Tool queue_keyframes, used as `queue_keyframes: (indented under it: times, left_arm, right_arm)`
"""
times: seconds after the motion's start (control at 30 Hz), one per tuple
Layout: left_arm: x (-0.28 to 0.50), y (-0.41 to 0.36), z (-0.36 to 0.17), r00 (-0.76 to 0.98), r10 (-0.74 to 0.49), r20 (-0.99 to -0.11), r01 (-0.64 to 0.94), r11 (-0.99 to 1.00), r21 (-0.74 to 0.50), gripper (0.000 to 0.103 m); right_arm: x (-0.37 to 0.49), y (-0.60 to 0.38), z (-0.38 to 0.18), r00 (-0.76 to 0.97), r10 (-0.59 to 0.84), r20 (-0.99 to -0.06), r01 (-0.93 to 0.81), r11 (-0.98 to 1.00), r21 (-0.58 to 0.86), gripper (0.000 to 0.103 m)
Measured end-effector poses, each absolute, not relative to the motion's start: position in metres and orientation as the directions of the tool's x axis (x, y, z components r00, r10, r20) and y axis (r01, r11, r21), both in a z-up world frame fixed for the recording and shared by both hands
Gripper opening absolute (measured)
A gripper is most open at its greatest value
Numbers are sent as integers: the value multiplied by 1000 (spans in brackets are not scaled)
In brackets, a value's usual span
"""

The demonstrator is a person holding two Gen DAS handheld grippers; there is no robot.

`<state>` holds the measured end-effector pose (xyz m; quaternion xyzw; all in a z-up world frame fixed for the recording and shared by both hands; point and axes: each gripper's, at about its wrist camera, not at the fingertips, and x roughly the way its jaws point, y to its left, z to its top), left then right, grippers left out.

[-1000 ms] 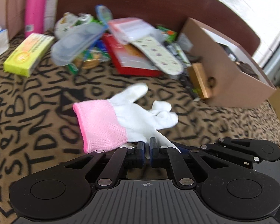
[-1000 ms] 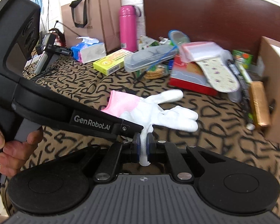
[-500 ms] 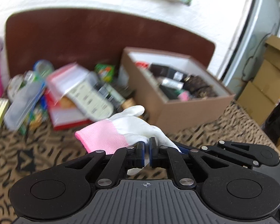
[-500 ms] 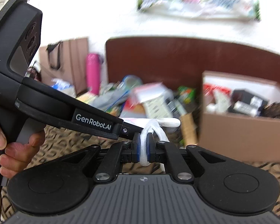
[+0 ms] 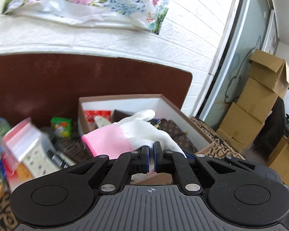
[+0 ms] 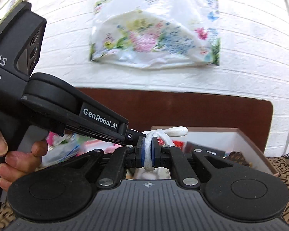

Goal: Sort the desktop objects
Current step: 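Carry the glove with the left gripper over the cardboard box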

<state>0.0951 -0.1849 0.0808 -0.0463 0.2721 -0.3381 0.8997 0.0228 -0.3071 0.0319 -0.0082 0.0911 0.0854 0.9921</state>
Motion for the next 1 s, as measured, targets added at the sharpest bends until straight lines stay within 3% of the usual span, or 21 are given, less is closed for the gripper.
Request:
queue_keyframes:
  times: [0.17, 0.53, 0.63, 0.77, 0.87, 0.9, 1.0]
  left_arm:
    - [135, -209, 64, 593, -643, -484, 595, 755, -274, 0]
    - [187, -234, 15, 554, -620, -556, 586, 764, -268, 2]
    - [193, -235, 10, 553, -614, -563, 585, 768, -262, 16]
    - [195, -233, 8, 556, -616, -557, 584, 767, -265, 25]
    - [196, -231, 7, 559, -614, -557, 581, 770, -266, 26]
    - [195, -230, 7, 564, -613, -554, 578, 772, -266, 27]
    - [193, -225, 9, 584, -614, -531, 566, 777, -276, 56]
  right_arm:
    - [55, -323, 19, 971, 126, -202, -121, 992, 36, 8]
    - [107, -337, -31, 930, 80, -360, -73, 997, 31, 9]
    - [112, -336, -36, 922, 74, -379, -71, 997, 24, 12]
    - [117, -334, -40, 920, 60, -386, -63, 998, 4, 13]
    - [118, -333, -42, 921, 46, -387, -54, 998, -10, 29]
    - [118, -332, -42, 922, 41, -384, -51, 999, -15, 41]
    - [117, -330, -42, 926, 34, -375, -49, 998, -32, 61]
